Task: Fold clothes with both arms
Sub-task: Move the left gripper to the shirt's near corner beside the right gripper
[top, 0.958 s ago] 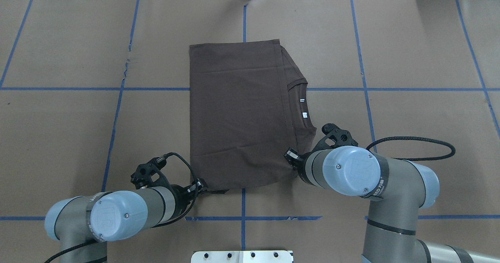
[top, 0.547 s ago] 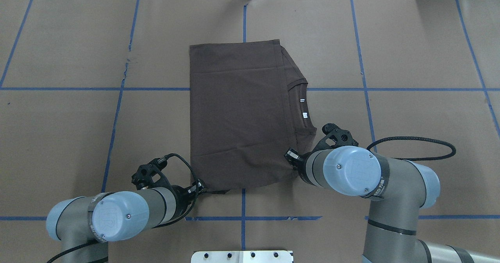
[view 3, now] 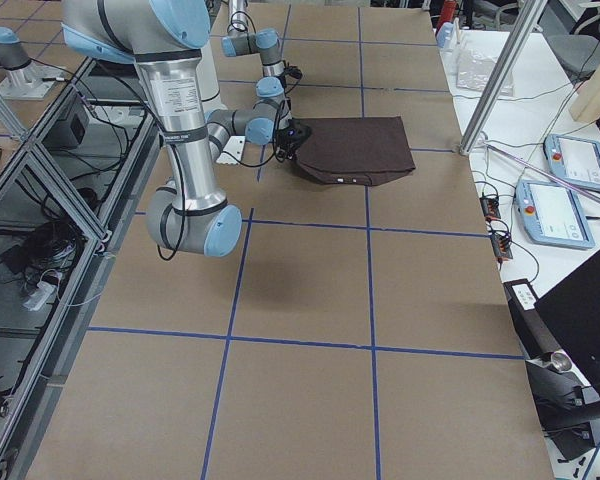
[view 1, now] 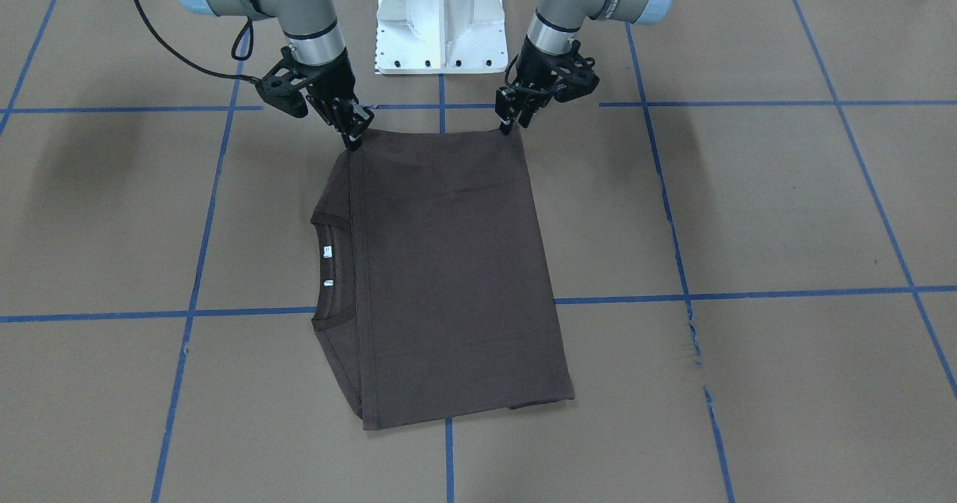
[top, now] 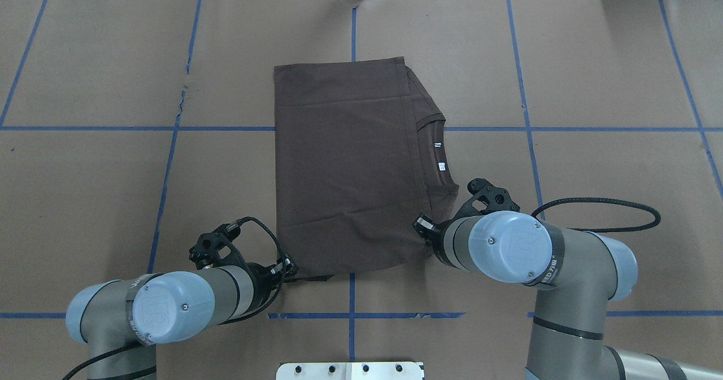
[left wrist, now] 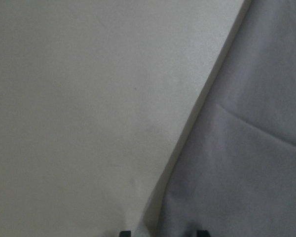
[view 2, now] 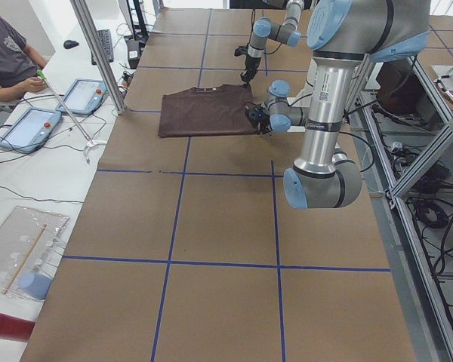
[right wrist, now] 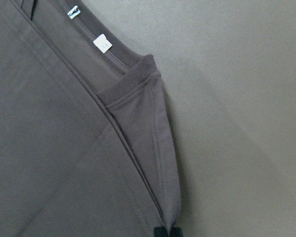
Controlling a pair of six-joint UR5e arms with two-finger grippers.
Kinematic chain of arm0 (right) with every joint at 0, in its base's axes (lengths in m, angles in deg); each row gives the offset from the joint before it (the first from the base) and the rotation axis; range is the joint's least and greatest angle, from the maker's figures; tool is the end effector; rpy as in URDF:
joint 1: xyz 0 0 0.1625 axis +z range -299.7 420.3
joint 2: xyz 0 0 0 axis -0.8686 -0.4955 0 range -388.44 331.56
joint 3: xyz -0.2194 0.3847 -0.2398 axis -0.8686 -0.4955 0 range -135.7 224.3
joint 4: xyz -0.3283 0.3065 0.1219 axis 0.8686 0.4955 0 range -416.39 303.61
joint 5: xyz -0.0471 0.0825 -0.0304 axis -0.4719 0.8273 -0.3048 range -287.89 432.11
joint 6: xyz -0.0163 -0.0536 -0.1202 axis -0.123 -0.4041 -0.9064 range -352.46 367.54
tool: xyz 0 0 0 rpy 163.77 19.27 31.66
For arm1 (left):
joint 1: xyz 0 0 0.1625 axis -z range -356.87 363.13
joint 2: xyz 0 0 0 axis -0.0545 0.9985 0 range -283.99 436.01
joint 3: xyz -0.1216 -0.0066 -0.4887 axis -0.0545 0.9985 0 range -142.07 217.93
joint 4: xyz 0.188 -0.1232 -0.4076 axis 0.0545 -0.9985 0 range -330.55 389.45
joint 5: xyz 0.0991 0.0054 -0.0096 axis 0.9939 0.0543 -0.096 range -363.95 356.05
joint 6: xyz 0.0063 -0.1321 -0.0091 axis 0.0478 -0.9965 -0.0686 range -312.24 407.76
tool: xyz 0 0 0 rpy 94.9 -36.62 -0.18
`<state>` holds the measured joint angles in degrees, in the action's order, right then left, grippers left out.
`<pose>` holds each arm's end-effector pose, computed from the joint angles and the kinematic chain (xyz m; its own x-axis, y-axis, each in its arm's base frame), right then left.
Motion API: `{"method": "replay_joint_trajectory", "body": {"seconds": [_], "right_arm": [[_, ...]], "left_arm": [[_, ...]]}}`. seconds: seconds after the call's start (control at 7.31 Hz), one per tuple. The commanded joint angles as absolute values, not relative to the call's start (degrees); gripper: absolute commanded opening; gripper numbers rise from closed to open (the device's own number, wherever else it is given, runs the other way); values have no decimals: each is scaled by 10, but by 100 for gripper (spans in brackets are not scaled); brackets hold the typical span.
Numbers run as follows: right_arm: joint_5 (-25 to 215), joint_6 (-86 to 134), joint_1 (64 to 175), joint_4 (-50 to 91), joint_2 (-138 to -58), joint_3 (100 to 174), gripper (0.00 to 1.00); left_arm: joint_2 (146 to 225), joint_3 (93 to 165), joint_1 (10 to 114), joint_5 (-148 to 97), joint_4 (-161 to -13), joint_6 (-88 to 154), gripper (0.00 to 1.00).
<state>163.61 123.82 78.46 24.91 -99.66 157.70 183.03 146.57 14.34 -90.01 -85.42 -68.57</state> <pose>-0.5850 -0.3286 0.3462 0.4081 0.5996 0.6884 -0.5275 0.7703 -0.3582 0.6334 -0.2707 0.3624 0.3204 -0.5146 -0.7953 0.4405 0.8242 -0.3558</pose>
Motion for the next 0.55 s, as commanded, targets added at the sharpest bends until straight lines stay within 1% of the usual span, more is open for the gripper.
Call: {"method": "replay_joint_trajectory", "body": {"seconds": [0.0, 0.27, 0.41], "right_arm": [[1636, 1238, 785, 249, -996, 1578, 0], [1636, 1238, 785, 249, -997, 1578, 0], [1636, 1238, 785, 249, -997, 1578, 0]], "left_arm": [[1831, 1465, 146, -900, -854, -684, 48], [1832, 1462, 146, -900, -854, -684, 43], [1831, 1462, 146, -900, -854, -684, 36]]}}
